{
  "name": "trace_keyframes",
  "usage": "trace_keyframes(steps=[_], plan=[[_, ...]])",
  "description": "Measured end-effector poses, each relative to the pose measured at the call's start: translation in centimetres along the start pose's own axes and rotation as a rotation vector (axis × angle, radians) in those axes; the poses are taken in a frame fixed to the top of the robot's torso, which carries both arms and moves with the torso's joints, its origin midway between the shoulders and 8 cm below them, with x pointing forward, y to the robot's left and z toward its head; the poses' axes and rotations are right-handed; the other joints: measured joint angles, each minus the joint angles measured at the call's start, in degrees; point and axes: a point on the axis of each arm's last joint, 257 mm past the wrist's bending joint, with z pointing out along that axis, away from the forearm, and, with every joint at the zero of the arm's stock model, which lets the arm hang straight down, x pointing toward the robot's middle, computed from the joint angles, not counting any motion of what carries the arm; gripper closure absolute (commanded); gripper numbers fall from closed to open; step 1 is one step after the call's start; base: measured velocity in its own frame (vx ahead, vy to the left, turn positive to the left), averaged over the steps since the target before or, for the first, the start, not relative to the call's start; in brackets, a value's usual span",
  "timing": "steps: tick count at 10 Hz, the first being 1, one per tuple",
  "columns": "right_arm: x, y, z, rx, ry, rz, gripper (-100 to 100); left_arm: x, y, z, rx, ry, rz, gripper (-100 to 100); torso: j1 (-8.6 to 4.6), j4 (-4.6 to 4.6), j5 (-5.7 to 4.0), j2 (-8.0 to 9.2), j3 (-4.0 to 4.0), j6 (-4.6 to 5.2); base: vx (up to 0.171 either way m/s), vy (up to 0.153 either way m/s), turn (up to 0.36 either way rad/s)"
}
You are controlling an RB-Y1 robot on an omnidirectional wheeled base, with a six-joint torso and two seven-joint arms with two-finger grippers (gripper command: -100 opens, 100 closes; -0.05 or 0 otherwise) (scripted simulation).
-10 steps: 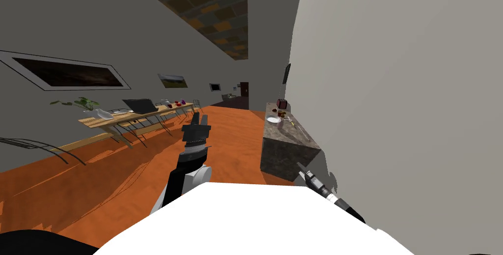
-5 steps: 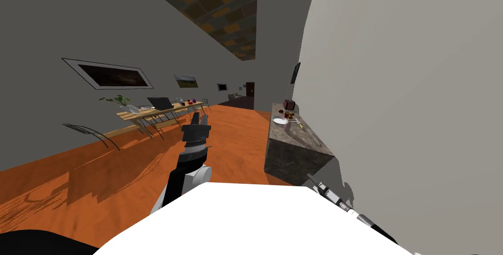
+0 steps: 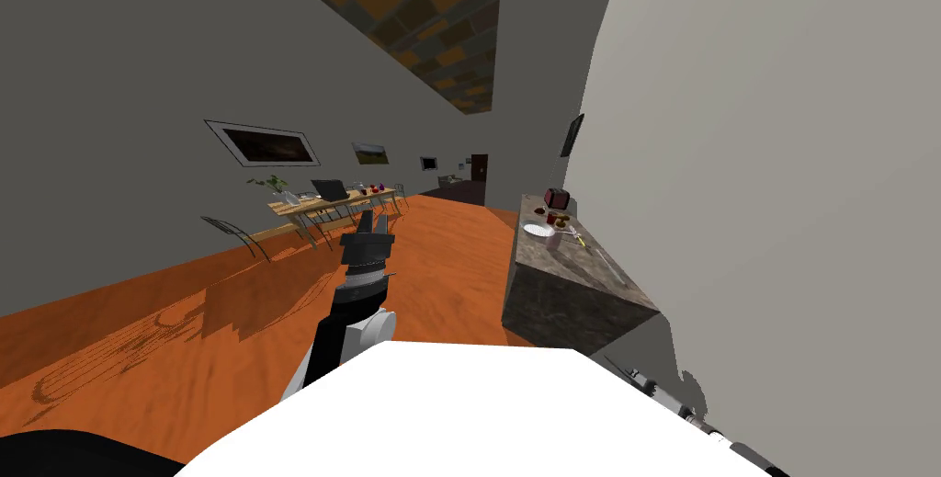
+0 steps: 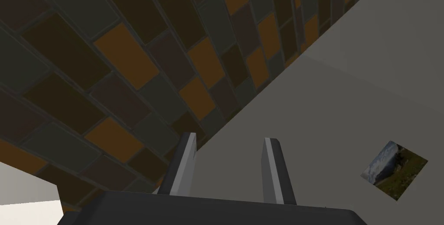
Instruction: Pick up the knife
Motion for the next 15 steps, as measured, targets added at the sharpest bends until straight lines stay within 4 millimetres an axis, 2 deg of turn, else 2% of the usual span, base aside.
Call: trace_keyframes(steps=[1, 2, 4, 6, 7, 8, 9, 10, 12, 13, 14, 15], plan=[[-1.0, -2.4, -1.9, 0.070, 0.003, -0.009, -100, 0.0, 0.0, 0.0, 0.000, 0.000, 0.000, 0, 0.03, -0.01, 0.02, -0.03, -0.02, -0.04, 0.015, 0.011, 0.132], [-1.5, -3.8, -3.0, 0.114, 0.002, -0.024, -100, 0.0, 0.0, 0.0, 0.000, 0.000, 0.000, 0, -0.02, 0.00, -0.01, 0.00, 0.00, 0.07, 0.008, 0.001, -0.061], [-1.7, -5.0, -3.4, 0.138, 0.002, -0.038, -100, 0.0, 0.0, 0.0, 0.000, 0.000, 0.000, 0, -0.07, 0.02, -0.03, 0.06, 0.04, 0.06, 0.003, 0.005, 0.117], [-3.0, -7.7, -5.1, 0.209, 0.002, -0.058, -100, 0.0, 0.0, 0.0, 0.000, 0.000, 0.000, 0, -0.09, 0.01, -0.03, 0.01, 0.01, 0.04, 0.015, 0.000, 0.197], [-3.8, -9.5, -6.6, 0.260, 0.000, -0.069, -100, 0.0, 0.0, 0.0, 0.000, 0.000, 0.000, 0, -0.10, 0.00, -0.02, -0.02, -0.01, 0.01, 0.019, -0.009, 0.123], [-4.3, -10.1, -7.6, 0.288, -0.002, -0.078, -100, 0.0, 0.0, 0.0, 0.000, 0.000, 0.000, 0, -0.10, 0.00, -0.03, -0.02, -0.01, 0.06, 0.019, -0.014, 0.223], [-5.3, -11.7, -8.9, 0.338, -0.004, -0.093, -100, 0.0, 0.0, 0.0, 0.000, 0.000, 0.000, 0, -0.14, 0.00, -0.03, -0.04, -0.02, 0.00, 0.035, -0.027, 0.320], [-6.5, -13.2, -11.1, 0.401, -0.007, -0.108, -100, 0.0, 0.0, 0.0, 0.000, 0.000, 0.000, 0, -0.18, -0.02, -0.03, -0.09, -0.05, 0.00, 0.027, -0.037, 0.149], [-8.4, -15.5, -13.4, 0.481, -0.014, -0.134, -100, 0.0, 0.0, 0.0, 0.000, 0.000, 0.000, 0, -0.27, -0.02, -0.06, -0.11, -0.06, 0.00, 0.048, -0.059, 0.294], [-9.2, -17.1, -15.8, 0.538, -0.019, -0.146, -100, 0.0, 0.0, 0.0, 0.000, 0.000, 0.000, 0, -0.34, -0.04, -0.08, -0.18, -0.10, 0.00, 0.083, -0.100, 0.376], [-9.8, -18.2, -17.5, 0.593, -0.022, -0.163, -100, 0.0, 0.0, 0.0, 0.000, 0.000, 0.000, 0, -0.44, -0.06, -0.11, -0.29, -0.16, -0.02, 0.060, -0.096, 0.088], [-10.6, -18.8, -18.3, 0.625, -0.027, -0.177, -100, 0.0, 0.0, 0.0, 0.000, 0.000, 0.001, 0, -0.43, -0.05, -0.13, -0.25, -0.14, 0.08, 0.060, -0.097, 0.149]])
